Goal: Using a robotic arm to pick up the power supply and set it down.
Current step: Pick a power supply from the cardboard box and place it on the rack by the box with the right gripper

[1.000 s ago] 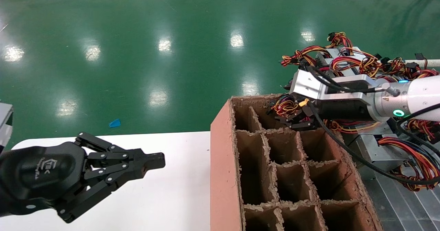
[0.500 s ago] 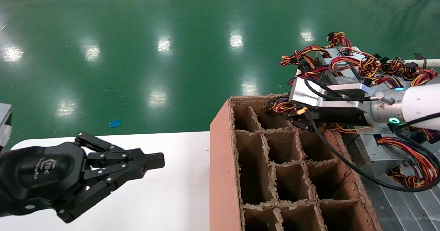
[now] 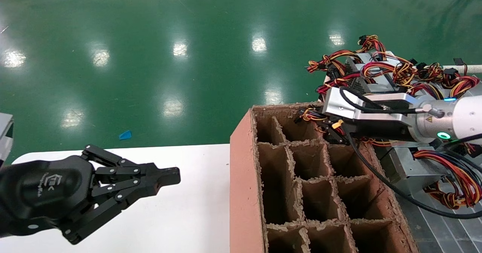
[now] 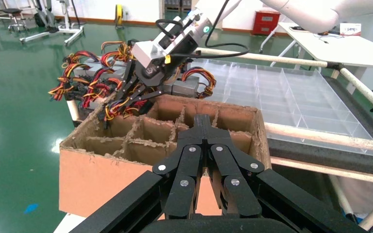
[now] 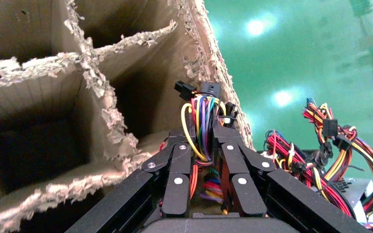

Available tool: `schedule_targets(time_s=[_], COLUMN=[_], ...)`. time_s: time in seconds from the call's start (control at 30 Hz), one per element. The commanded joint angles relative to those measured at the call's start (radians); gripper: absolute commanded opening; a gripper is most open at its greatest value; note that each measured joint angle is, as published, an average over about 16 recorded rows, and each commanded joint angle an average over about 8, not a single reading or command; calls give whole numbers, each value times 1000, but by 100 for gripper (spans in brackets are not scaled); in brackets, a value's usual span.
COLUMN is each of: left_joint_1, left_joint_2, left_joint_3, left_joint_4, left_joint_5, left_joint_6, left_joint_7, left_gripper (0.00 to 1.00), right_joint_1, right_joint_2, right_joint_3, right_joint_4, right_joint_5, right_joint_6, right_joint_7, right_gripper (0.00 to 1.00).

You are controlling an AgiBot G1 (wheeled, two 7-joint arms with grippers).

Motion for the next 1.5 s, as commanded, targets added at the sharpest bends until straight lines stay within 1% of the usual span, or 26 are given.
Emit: schedule_targets(time_s=[0.03, 0.27, 0.57, 0.77, 0.9, 1.07, 1.17, 1.27, 1.37, 1.5], left_joint_1=[0, 0, 0, 0, 0, 0, 0, 0, 0, 0], left_joint_2=[0, 0, 0, 0, 0, 0, 0, 0, 0, 0], left_joint_3=[0, 0, 0, 0, 0, 0, 0, 0, 0, 0], left_joint_4=[0, 0, 0, 0, 0, 0, 0, 0, 0, 0], left_joint_5=[0, 0, 0, 0, 0, 0, 0, 0, 0, 0], left_joint_6=[0, 0, 0, 0, 0, 0, 0, 0, 0, 0], left_joint_7=[0, 0, 0, 0, 0, 0, 0, 0, 0, 0], left_gripper=[0, 0, 0, 0, 0, 0, 0, 0, 0, 0], right_joint_1=[1, 7, 30, 81, 104, 102, 93, 85, 80, 77], right_joint_2=[7, 53, 128, 183, 206, 219, 224, 231, 241, 259], right_joint_3=[0, 41, 128, 222, 285, 342, 366, 384, 394, 398], right_joint_4=[14, 53, 68, 68, 63, 60, 60, 58, 53, 39], right_joint_5=[-2, 58, 185, 277, 338, 392, 401, 384, 348, 282], right_joint_6=[-7, -1, 29, 84, 132, 190, 230, 278, 328, 383], right_joint_7=[10, 6, -86, -154, -169, -185, -203, -218, -216, -183], right_gripper=[0, 0, 0, 0, 0, 0, 0, 0, 0, 0])
